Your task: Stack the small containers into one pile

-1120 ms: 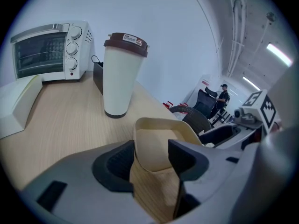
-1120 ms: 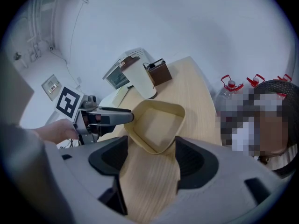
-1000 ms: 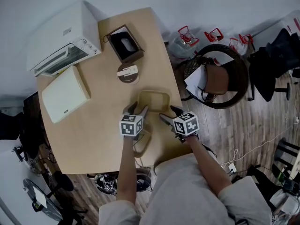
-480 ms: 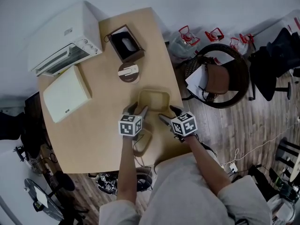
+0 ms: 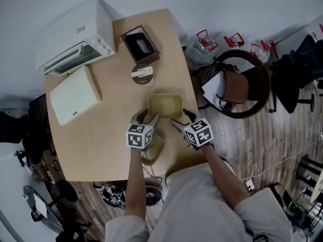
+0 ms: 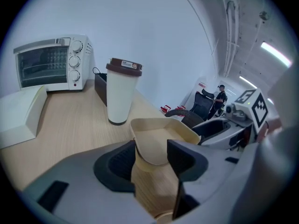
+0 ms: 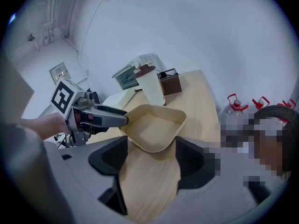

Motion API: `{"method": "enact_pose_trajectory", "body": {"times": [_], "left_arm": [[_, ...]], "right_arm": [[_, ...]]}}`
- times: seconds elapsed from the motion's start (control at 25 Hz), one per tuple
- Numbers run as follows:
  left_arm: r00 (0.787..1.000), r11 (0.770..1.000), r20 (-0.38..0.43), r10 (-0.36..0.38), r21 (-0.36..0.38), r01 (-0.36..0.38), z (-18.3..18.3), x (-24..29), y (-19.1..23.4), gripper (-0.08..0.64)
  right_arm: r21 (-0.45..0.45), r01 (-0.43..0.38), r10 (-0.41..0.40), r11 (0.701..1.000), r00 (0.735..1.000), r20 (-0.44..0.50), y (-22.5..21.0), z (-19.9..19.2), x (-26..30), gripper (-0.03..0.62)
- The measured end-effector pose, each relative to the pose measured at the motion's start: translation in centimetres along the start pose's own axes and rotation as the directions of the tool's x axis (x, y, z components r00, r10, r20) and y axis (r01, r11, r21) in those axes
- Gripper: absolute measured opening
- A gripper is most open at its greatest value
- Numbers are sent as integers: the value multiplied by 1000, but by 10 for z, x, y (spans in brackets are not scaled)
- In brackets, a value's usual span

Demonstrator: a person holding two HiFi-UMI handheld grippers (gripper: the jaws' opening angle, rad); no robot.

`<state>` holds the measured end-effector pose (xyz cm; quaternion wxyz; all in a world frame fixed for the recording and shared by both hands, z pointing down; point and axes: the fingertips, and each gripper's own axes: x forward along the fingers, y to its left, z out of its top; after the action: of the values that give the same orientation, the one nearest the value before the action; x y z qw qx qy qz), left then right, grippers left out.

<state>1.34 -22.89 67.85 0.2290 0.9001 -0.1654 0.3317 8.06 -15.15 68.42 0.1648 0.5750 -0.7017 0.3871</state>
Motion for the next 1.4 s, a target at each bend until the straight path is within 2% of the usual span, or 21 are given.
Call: {"method": "enact_pose_trajectory", "body": {"times": [0.32, 0.52, 0.64, 1.04, 1.28, 1.4], "left_arm": [[991, 993, 67, 113, 8, -114, 7, -57, -10, 207], [971, 977, 103, 214, -40, -211, -4, -102, -4, 207], [954, 960, 124, 273, -101, -262, -16, -128, -2, 206], [880, 871, 149, 452, -286, -399, -72, -190, -10, 202], [827, 798, 144, 544, -393, -457, -109, -210, -23, 183], [808, 769, 133, 574, -426, -477, -123, -214, -34, 178]], "right_arm": [[-112, -100, 104, 989, 994, 32, 34, 13, -11, 324], [-193, -202, 209, 960, 978, 15, 71, 17, -6, 331], [-247, -254, 261, 935, 965, -2, 94, 18, -4, 333], [-382, -416, 408, 826, 907, -104, 156, -7, -5, 333], [-478, -477, 451, 738, 875, -177, 176, -28, -11, 337], [-518, -496, 460, 697, 863, -208, 181, -37, -15, 339]]}}
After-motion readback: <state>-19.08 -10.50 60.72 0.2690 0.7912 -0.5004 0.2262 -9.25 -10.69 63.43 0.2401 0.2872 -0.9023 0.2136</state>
